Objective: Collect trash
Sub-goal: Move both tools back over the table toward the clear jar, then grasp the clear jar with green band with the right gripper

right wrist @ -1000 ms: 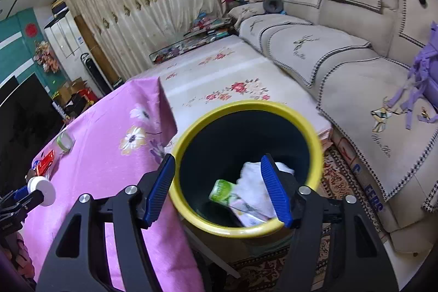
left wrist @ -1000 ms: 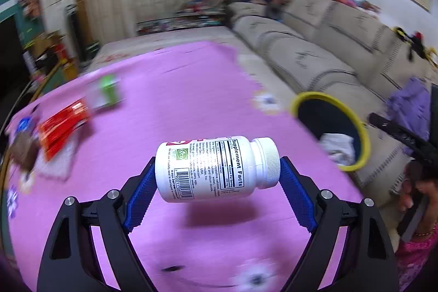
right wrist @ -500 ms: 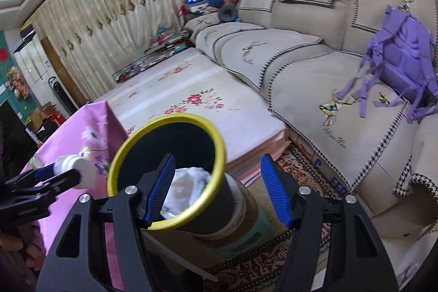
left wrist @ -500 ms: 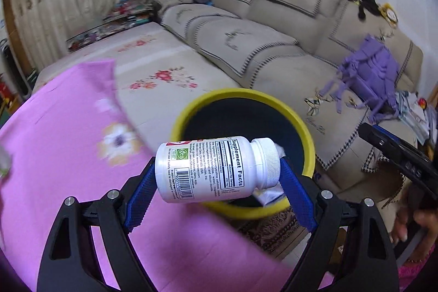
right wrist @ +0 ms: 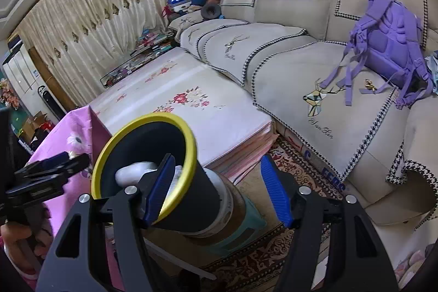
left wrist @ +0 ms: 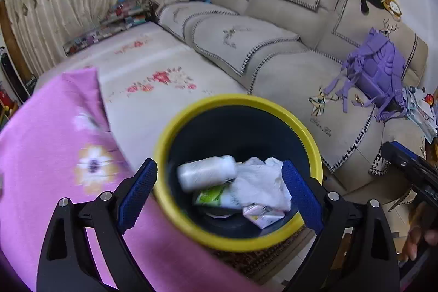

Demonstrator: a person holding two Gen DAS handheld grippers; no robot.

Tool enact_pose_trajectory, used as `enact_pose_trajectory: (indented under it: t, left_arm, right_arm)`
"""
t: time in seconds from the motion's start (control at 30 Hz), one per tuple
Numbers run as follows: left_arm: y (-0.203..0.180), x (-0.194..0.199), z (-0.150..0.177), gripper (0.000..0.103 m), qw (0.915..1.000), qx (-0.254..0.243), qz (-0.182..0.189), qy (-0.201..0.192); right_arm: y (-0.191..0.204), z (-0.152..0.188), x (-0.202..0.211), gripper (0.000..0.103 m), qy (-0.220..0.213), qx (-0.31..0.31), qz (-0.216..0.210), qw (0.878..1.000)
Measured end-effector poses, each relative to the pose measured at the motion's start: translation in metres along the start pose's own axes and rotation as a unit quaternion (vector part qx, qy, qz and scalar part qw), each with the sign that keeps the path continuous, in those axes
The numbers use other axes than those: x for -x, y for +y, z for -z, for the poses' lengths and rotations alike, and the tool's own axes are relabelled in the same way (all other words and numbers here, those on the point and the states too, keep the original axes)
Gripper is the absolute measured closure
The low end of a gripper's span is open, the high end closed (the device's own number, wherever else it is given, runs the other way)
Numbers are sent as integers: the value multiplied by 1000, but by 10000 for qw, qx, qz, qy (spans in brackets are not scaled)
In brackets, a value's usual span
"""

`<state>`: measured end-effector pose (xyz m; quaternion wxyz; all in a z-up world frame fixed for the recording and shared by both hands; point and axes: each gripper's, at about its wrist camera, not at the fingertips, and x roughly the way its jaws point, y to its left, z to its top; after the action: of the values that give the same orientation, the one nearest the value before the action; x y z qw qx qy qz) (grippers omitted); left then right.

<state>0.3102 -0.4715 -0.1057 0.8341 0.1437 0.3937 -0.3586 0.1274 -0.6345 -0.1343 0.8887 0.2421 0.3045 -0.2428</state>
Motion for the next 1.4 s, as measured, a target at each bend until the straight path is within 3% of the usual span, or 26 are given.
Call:
enact_pose_trajectory:
  t: [0.27, 0.43, 0.53, 0.7, 0.87, 0.97, 1.17, 1.27, 1.4]
  left_arm:
    - [78, 104, 53, 8, 9957, 521, -169, -749]
    - [155, 162, 111, 7, 9860, 1042, -797, -1032]
    - [197, 189, 143, 7, 9772, 1327, -1204, -1138]
    - [267, 232, 197, 7, 9542, 1655, -2120, -1311]
    - [311, 250, 232, 7, 9400, 1903, -2495, -1341]
    - [317, 248, 240, 7, 9375, 2027, -2491, -1342]
    - [322, 238, 247, 7, 9454, 2066, -2233, -1171]
    - [316, 239, 248, 7, 9463, 1974, -2260, -1204]
    - [315, 248, 248, 7, 9440, 2114, -2144, -1349]
  right_arm:
    - [42, 3, -1, 41, 76, 367, -231, 9990]
    - [82, 5, -2, 41, 135, 675, -402, 9968]
    - [117, 8, -4, 40, 210, 969, -576, 9934]
    - [188, 12, -8, 40, 356, 1549, -1052, 9817]
    - [284, 22, -13, 40, 549, 2210, -1667, 9594]
    - [345, 30, -13, 40, 666, 2554, -2023, 9431]
    - [468, 51, -17, 35, 895, 3148, -2510, 9110]
    - [522, 59, -33, 35, 1095, 3249, -2559, 9039]
    - [571, 66, -67, 34, 1397, 3274, -2363, 9041]
